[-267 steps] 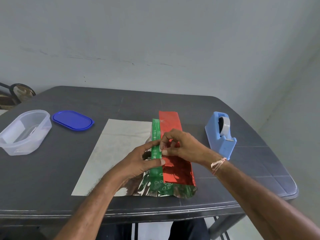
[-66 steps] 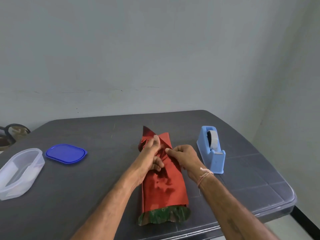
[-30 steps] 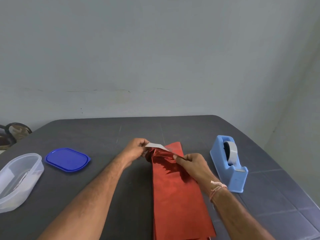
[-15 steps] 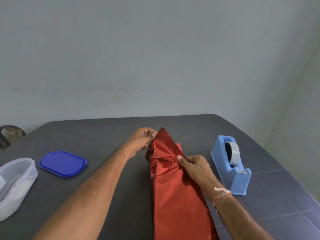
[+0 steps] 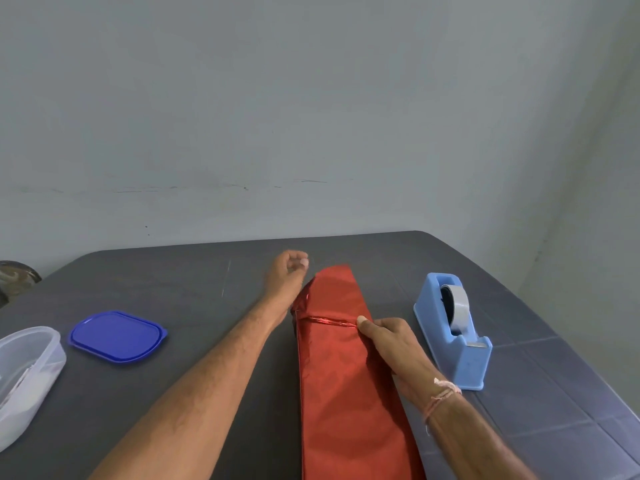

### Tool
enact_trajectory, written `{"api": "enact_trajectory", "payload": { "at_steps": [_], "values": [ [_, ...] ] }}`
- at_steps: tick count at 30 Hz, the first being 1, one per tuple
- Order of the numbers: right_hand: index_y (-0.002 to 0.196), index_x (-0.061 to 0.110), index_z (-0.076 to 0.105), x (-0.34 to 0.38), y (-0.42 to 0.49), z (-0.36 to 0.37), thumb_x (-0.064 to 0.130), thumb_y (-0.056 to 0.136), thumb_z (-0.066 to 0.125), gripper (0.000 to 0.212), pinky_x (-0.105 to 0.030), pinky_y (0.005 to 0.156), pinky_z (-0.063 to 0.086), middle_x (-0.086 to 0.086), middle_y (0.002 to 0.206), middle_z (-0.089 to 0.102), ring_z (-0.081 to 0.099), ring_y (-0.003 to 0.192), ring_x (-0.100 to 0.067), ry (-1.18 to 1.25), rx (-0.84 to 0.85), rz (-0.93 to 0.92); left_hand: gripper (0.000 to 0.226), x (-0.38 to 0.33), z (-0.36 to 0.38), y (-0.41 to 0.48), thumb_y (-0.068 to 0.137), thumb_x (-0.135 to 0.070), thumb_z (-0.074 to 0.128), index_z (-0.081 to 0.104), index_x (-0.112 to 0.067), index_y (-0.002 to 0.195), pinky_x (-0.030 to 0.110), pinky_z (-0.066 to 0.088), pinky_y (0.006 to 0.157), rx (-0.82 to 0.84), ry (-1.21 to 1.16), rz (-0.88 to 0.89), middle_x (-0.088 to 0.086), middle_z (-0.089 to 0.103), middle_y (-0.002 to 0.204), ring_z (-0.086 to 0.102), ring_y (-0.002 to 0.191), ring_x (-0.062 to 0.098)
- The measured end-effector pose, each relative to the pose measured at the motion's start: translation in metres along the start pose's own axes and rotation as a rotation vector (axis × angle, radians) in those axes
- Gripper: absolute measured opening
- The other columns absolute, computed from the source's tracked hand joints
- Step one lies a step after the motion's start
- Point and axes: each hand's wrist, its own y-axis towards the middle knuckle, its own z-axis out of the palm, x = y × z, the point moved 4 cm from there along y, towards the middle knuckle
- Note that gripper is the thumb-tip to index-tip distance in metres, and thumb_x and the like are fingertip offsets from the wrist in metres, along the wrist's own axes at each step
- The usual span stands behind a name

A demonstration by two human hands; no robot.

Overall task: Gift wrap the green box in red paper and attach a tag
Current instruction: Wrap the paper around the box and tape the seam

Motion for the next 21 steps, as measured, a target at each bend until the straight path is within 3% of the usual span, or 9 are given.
{"api": "enact_trajectory", "payload": {
  "at_steps": [4,8,11,13,16,17,19,21],
  "values": [
    [0.061,0.023,0.042,0.001,-0.002,0.001,0.053,0.083,0.067,0.044,-0.036,0.064,0.034,0.005,0.056,0.043,0.04,0.059,-0.018,0.014,-0.013,0.017,0.035,0.013,-0.018,-0.044,0.099,-0.032,0.064,0.057,-0.016,0.129,0.027,0.045,0.091,-0.143,0.061,-0.047,0.003,0.058,0.131,0.057,0.115,0.017],
    [0.056,0.023,0.042,0.001,-0.005,0.001,0.046,0.089,0.068,0.048,-0.032,0.061,0.035,0.006,0.054,0.045,0.042,0.055,-0.015,0.063,-0.017,0.041,0.092,0.028,-0.022,-0.109,0.085,-0.052,0.075,0.025,-0.025,0.158,0.038,0.035,0.117,0.045,0.052,-0.177,0.0,0.03,0.162,0.036,0.145,0.017],
    [0.064,0.016,0.06,0.007,-0.014,0.002,0.035,0.095,0.069,0.037,-0.025,0.055,0.043,-0.003,0.062,0.058,0.053,0.057,-0.016,0.155,0.053,0.051,0.129,0.024,-0.019,-0.146,0.068,-0.063,0.085,0.0,-0.038,0.161,0.042,0.03,0.122,0.165,-0.017,-0.246,0.0,0.022,0.168,0.029,0.151,0.018],
    [0.085,0.006,0.072,0.01,-0.02,0.002,0.031,0.096,0.069,0.028,-0.023,0.053,0.05,-0.013,0.076,0.065,0.06,0.068,-0.022,0.191,0.083,0.057,0.127,0.018,-0.019,-0.156,0.076,-0.052,0.085,-0.007,-0.033,0.162,0.035,0.033,0.117,0.188,-0.027,-0.263,0.0,0.025,0.166,0.034,0.15,0.019],
    [0.099,0.002,0.071,0.013,-0.025,-0.001,0.03,0.097,0.068,0.028,-0.016,0.043,0.044,-0.013,0.083,0.064,0.058,0.07,-0.021,0.162,0.102,0.054,0.124,0.015,-0.018,-0.159,0.081,-0.042,0.084,-0.008,-0.027,0.163,0.027,0.038,0.105,0.219,-0.032,-0.257,-0.002,0.031,0.163,0.04,0.145,0.017],
    [0.099,0.0,0.072,0.016,-0.025,-0.002,0.03,0.097,0.069,0.03,-0.015,0.04,0.044,-0.013,0.083,0.065,0.059,0.067,-0.02,0.151,0.105,0.048,0.121,0.013,-0.018,-0.16,0.081,-0.04,0.084,-0.003,-0.025,0.163,0.024,0.039,0.102,0.221,-0.031,-0.246,-0.006,0.037,0.159,0.045,0.14,0.015],
    [0.09,0.003,0.07,0.029,-0.024,-0.002,0.032,0.095,0.071,0.029,-0.015,0.038,0.045,-0.013,0.079,0.066,0.06,0.055,-0.014,0.145,0.126,0.034,0.1,0.011,-0.017,-0.161,0.083,-0.036,0.083,0.017,-0.026,0.158,0.019,0.043,0.092,0.233,-0.039,-0.226,-0.022,0.049,0.129,0.055,0.117,0.004],
    [0.08,0.008,0.069,0.045,-0.016,0.0,0.042,0.089,0.076,0.036,-0.021,0.044,0.051,-0.01,0.075,0.066,0.061,0.053,-0.013,0.084,0.109,-0.032,0.072,0.013,-0.018,-0.16,0.083,-0.035,0.083,0.034,-0.039,0.136,0.015,0.047,0.08,0.253,-0.047,-0.226,-0.027,0.051,0.115,0.057,0.101,-0.005]
  ]
}}
